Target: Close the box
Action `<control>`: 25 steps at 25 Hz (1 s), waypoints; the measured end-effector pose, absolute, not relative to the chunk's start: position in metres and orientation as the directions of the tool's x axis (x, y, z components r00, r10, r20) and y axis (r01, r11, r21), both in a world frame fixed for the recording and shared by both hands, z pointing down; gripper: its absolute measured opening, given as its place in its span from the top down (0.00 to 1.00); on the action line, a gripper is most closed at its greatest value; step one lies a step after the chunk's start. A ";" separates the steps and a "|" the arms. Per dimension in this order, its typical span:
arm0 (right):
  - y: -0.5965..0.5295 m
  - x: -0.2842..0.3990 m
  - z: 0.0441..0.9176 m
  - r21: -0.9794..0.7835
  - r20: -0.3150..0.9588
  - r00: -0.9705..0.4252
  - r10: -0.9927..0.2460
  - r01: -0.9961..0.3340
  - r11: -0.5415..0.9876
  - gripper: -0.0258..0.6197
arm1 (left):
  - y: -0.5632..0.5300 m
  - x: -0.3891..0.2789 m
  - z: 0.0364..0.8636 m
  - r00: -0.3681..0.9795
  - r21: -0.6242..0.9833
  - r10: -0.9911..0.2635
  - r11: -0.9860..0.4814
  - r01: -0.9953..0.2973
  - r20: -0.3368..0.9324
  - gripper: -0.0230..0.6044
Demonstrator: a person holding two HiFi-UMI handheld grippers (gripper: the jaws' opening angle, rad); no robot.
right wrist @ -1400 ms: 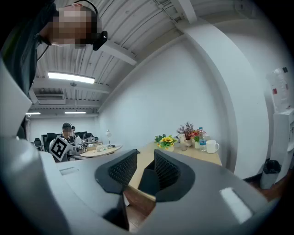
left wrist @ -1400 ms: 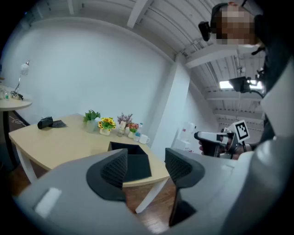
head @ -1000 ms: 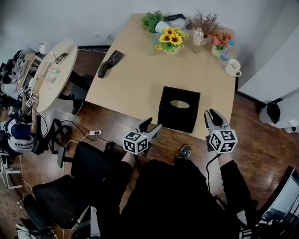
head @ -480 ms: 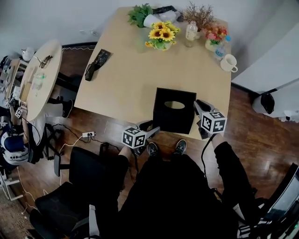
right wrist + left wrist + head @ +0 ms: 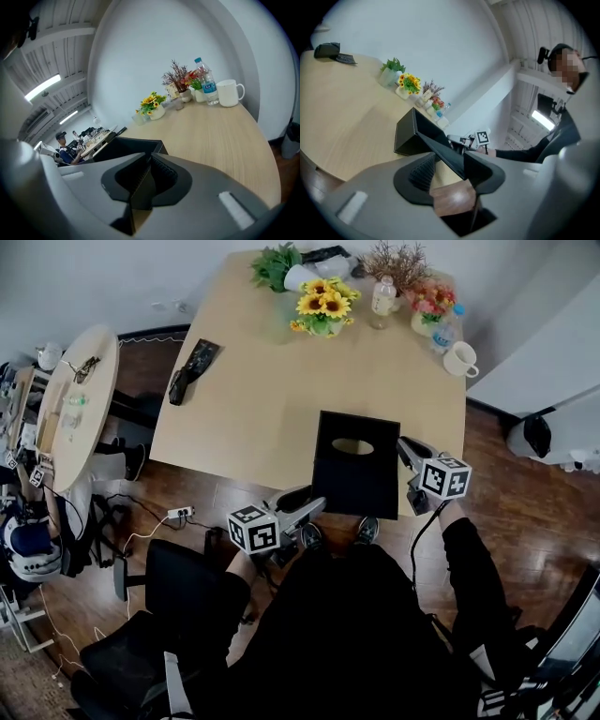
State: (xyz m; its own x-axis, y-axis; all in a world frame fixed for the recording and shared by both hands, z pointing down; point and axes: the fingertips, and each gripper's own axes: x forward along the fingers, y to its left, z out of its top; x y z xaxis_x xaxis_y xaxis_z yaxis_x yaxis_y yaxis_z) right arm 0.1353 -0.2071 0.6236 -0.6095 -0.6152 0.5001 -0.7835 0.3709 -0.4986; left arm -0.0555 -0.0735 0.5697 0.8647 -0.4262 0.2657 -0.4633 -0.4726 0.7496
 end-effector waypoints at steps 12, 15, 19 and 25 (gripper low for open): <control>-0.209 0.123 0.621 -0.547 0.485 -0.639 -0.597 -0.754 0.363 0.92 | -0.103 -0.088 0.525 0.713 0.965 -0.698 -0.139 -0.221 0.063 0.67; -0.213 0.149 0.602 -0.543 0.424 -0.568 -0.706 -0.783 0.303 0.96 | -0.113 -0.083 0.514 0.719 0.878 -0.692 -0.304 -0.370 0.064 0.67; -0.202 0.180 0.558 -0.509 0.341 -0.486 -0.805 -0.815 0.276 0.96 | -0.144 -0.067 0.496 0.726 0.775 -0.687 -0.441 -0.451 0.031 0.67; -0.171 0.190 0.510 -0.447 0.283 -0.448 -0.848 -0.844 0.297 0.96 | -0.203 -0.058 0.555 0.685 0.580 -0.664 -0.444 -0.683 0.300 0.67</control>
